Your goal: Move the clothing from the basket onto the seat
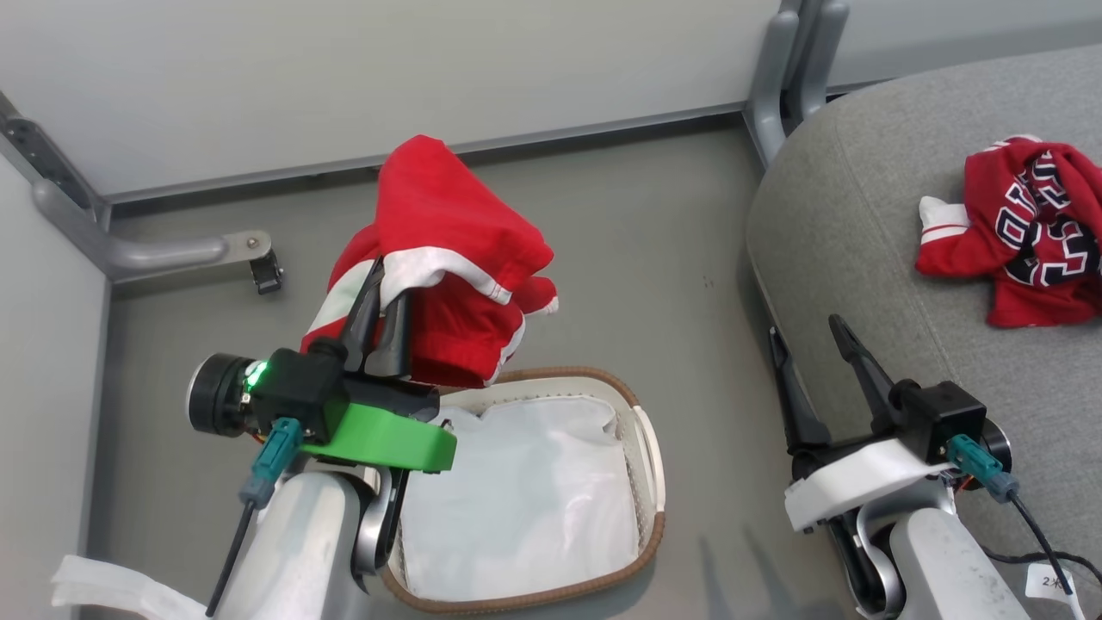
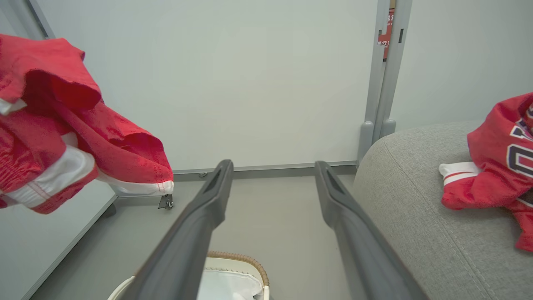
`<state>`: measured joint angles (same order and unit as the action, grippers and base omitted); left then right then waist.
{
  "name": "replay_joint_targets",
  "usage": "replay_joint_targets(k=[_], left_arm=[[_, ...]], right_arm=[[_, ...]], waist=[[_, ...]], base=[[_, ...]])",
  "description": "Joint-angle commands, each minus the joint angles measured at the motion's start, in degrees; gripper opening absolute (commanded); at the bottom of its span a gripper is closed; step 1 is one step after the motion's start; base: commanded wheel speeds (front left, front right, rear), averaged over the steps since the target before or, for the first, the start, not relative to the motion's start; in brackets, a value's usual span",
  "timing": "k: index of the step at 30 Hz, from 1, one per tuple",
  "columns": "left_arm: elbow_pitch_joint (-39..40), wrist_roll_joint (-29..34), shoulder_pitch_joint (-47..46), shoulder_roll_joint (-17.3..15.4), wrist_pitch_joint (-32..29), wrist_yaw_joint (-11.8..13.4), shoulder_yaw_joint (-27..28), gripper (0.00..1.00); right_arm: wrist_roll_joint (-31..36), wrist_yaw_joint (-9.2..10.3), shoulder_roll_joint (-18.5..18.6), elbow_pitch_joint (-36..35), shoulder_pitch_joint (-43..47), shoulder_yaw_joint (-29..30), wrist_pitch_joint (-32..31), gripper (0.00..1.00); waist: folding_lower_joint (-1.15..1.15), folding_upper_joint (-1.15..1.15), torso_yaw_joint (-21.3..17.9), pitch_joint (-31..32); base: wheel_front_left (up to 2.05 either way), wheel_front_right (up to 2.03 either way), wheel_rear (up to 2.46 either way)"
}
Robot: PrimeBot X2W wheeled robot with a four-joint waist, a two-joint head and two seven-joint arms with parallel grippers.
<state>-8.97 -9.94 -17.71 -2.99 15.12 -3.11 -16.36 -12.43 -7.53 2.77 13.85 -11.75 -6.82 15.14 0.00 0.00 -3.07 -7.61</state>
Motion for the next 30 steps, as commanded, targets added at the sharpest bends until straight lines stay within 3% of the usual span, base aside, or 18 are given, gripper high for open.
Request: replay_joint_targets(k=[1,10,14,23,30], left_arm=[[1.1,0.1,0.0,-0.1,0.0,-0.4,0.2,0.0],[4.4,-1.0,1.5,0.0,0.0,0.6,-0.6,0.0],[4.8,-2.5,1.6,0.0,0.0,0.8,-1.8,0.0],[4.3,-4.2,1.2,0.0,0.0,1.6,-5.2,0.0],[3.9,-5.6,0.7,0.0,0.0,2.0,-9.1,0.0]], right_arm=[[-0.3,0.08,0.3,0.3,1.2,-0.2,0.0,1.0],[1.5,0.07,0.2,0.4,1.8,-3.5,0.0,1.0],[2.4,0.07,0.4,-0.4,-1.1,-10.3,0.0,1.0],[-5.6,0.08,4.2,0.6,-15.0,-31.4,0.0,1.0],[-5.6,0.08,2.7,7.4,-21.6,-35.7,0.0,1.0]], waist=[[0.0,0.0,0.6,2.3],[0.0,0.0,0.6,3.5],[0.0,0.0,1.5,3.1],[0.0,0.0,4.4,2.9],[0.0,0.0,7.2,2.9]], base=[[0.0,0.0,0.0],[0.0,0.0,0.0],[0.0,0.0,0.0],[0.0,0.0,0.0],[0.0,0.0,0.0]])
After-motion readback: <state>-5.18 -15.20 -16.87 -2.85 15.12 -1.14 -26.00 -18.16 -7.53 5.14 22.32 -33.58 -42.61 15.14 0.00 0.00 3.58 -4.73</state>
